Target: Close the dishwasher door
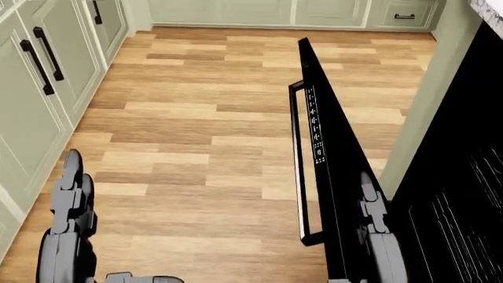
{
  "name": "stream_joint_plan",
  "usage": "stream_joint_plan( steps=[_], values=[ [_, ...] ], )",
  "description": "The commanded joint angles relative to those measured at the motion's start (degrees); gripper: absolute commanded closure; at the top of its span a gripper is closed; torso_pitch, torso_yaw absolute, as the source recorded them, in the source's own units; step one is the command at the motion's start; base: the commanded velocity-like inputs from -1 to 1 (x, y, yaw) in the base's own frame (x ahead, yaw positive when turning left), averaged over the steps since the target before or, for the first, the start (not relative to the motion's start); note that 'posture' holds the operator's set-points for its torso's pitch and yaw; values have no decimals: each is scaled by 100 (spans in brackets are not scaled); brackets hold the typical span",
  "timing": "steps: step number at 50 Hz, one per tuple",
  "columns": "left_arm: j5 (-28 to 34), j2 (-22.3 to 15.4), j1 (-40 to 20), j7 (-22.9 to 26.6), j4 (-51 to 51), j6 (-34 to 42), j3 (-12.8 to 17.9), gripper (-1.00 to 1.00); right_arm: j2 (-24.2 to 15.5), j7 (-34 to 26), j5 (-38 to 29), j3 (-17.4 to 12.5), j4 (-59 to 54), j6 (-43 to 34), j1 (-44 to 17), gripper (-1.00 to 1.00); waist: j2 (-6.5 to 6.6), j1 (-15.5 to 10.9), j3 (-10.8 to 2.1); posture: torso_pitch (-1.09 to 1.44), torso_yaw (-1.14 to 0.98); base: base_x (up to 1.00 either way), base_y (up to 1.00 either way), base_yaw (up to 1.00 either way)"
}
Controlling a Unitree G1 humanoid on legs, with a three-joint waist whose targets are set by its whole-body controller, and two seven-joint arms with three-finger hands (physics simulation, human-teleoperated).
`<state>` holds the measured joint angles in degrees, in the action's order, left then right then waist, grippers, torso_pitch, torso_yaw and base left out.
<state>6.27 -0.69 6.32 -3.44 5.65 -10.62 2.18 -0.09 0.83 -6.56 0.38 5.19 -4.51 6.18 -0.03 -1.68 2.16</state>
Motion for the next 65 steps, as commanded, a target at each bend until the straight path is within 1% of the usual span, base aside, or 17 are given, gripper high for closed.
stream_joint_plan(
  steps=[1, 3, 4, 8, 14, 15, 22, 38, 39, 41, 49, 56, 58, 59, 60, 61, 65],
  values=[
    [-7, 17, -95, 17, 217, -140, -41, -100, -38, 27, -2, -50, 244, 178, -58, -100, 2, 30, -59, 0, 0, 0, -9, 0],
    [-89, -8, -96, 56, 338, -39, 32, -100, -26, 63, -52, -28, 298, 115, -62, -100, -588, 71, -110, 0, 0, 0, 0, 0],
    [-110, -6, -99, 67, 356, -14, 48, -100, -24, 88, -95, -13, 321, 75, -69, -100, -300, 81, 27, 0, 0, 0, 0, 0],
    [-52, 17, -87, 41, 296, -77, 9, -100, 39, 188, -131, 32, 782, -323, 44, -100, -172, 125, -50, 0, 0, 0, 0, 0],
    [-42, 16, -64, 46, 319, -81, -9, -100, 23, 239, 5, -10, 662, -326, 2, -100, 235, 217, -102, 0, 0, 0, 0, 0],
    [-47, 16, -66, 48, 319, -80, -6, -100, 24, 231, 23, -3, 688, -337, 8, -100, 123, 213, -119, 0, 0, 0, 0, 0],
    [-11, 20, -85, 29, 240, -133, -23, -100, 3, 215, 40, 6, 640, -287, -4, -100, 22, 176, -227, 0, 0, 0, 0, 0],
    [-56, 15, -62, 54, 380, -64, 15, -100, -2, 219, 2, -2, 686, -280, 22, -100, -7, 149, -274, 0, 0, 3, 0, 0],
    [-56, 16, -57, 56, 385, -64, 13, -100, 0, 220, -2, 2, 676, -276, 18, -100, 17, 149, -365, 0, 0, 6, 0, 0],
    [-54, 15, -58, 54, 382, -66, 15, -100, 2, 214, -1, -3, 800, -393, 17, -100, 21, 150, -158, 0, 0, 9, 0, 0],
    [-54, 14, -33, 63, 434, -54, 22, -100, 7, 228, -17, 20, 625, -253, -7, -100, -16, 166, 36, 0, 0, 19, 0, 0],
    [-53, 17, -10, 64, 486, -46, 29, -100, 2, 225, -22, 19, 611, -246, -9, -100, 323, 162, 54, 0, 0, 27, 0, 0],
    [-69, 20, 1, 74, 517, -30, 31, -100, 1, 217, -18, 14, 655, -271, 6, -100, 214, 139, -2, 0, 0, 27, 0, 0],
    [-63, 22, -1, 72, 504, -40, 25, -100, -5, 208, -30, 22, 658, -243, 5, -100, 287, 147, 16, 0, 0, 27, 0, 0],
    [-63, 23, -8, 73, 488, -43, 22, -100, -2, 224, -52, 24, 625, -258, -13, -100, 279, 140, 145, 0, 0, 0, 0, 0],
    [-59, 22, -14, 69, 474, -49, 21, -100, -3, 213, -49, 28, 622, -245, -23, -100, 281, 203, -53, 0, 0, 0, 0, 0],
    [-104, 7, -6, 95, 559, 13, 61, -100, 5, 208, -62, 42, 756, -275, 33, -100, 32, 177, 20, 0, 0, 0, 0, 0]
  ],
)
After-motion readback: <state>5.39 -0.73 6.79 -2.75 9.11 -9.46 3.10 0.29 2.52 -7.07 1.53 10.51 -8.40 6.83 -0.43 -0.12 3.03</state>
